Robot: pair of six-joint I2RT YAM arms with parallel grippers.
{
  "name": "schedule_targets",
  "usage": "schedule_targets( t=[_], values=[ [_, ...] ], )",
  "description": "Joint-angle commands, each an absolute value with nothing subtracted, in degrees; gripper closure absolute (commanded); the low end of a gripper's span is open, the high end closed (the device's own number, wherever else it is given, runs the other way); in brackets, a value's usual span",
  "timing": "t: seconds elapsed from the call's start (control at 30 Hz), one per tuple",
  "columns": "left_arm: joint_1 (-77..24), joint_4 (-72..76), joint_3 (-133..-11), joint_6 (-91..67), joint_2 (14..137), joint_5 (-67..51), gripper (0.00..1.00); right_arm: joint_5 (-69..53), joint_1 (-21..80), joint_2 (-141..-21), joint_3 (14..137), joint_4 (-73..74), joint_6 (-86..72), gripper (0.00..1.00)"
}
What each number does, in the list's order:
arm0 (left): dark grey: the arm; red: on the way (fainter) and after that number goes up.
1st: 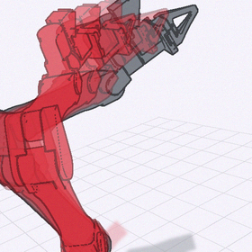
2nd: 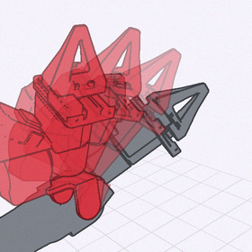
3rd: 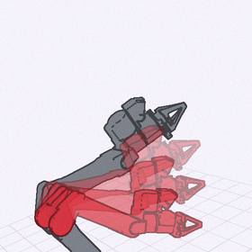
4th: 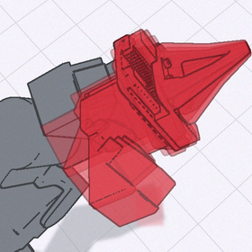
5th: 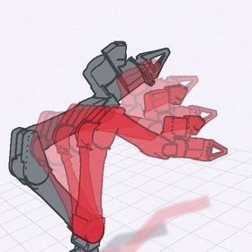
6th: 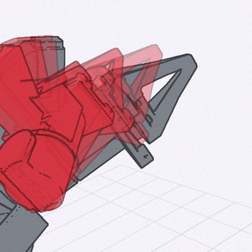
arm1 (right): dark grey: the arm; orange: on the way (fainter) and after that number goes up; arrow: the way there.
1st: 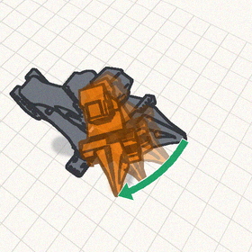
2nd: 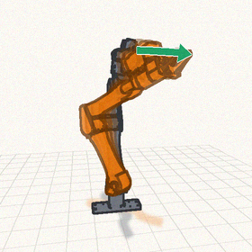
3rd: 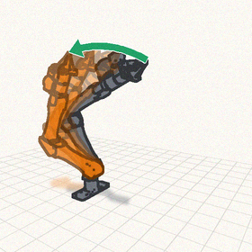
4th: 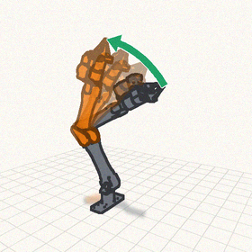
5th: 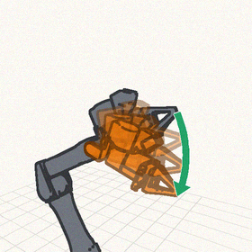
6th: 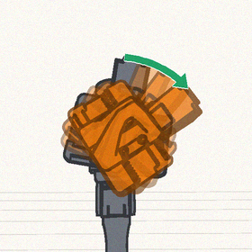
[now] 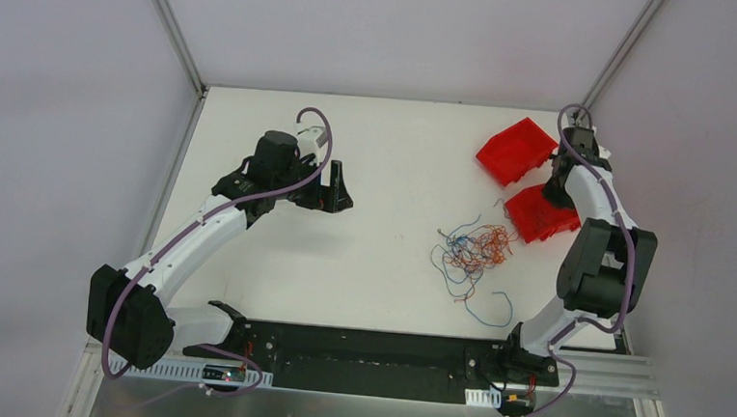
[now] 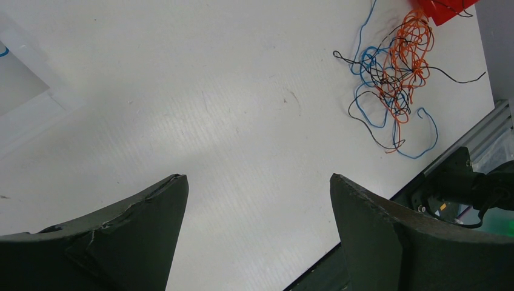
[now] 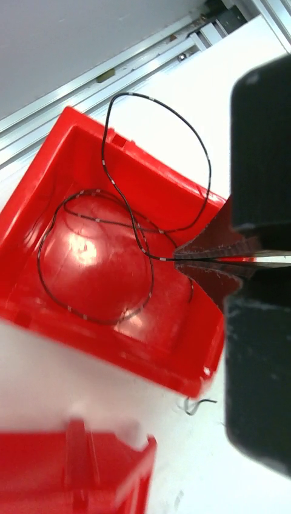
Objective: Untangle the cables
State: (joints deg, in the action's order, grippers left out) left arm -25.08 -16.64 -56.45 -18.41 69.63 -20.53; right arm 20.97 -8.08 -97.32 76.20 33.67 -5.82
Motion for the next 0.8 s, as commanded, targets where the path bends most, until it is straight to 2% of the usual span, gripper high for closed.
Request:
schedule_targets(
  t=[0.0, 0.5, 0.57, 0.6, 0.63, 0.7, 0.77],
  values=[
    [-25.0, -16.2, -56.7, -17.7, 68.0, -21.0, 0.10, 23.1, -10.1, -95.3, 71.5, 27.6, -11.3, 1.00],
    [-26.8, -15.2, -56.1, -20.4, 70.6, -22.3, 0.11, 22.6, -11.2, -105.8, 73.9, 31.2, -17.1, 1.00],
    [-27.3, -14.9, -55.9, -21.0, 71.1, -22.3, 0.11, 21.5, -11.5, -103.8, 73.5, 31.2, -17.0, 0.94],
    [-27.7, -14.8, -55.9, -21.3, 71.4, -22.2, 0.11, 21.4, -11.6, -102.3, 73.0, 31.2, -16.8, 0.88],
    [-28.2, -14.6, -55.9, -21.6, 71.7, -22.3, 0.11, 21.3, -11.6, -100.7, 72.6, 31.2, -16.7, 0.73],
    [-29.3, -14.0, -55.8, -22.2, 72.4, -22.1, 0.11, 20.7, -11.6, -97.4, 72.0, 31.2, -16.1, 0.58],
    [-30.5, -13.4, -55.8, -22.8, 73.0, -21.9, 0.11, 20.3, -11.6, -94.2, 71.8, 31.9, -15.8, 0.54]
  ],
)
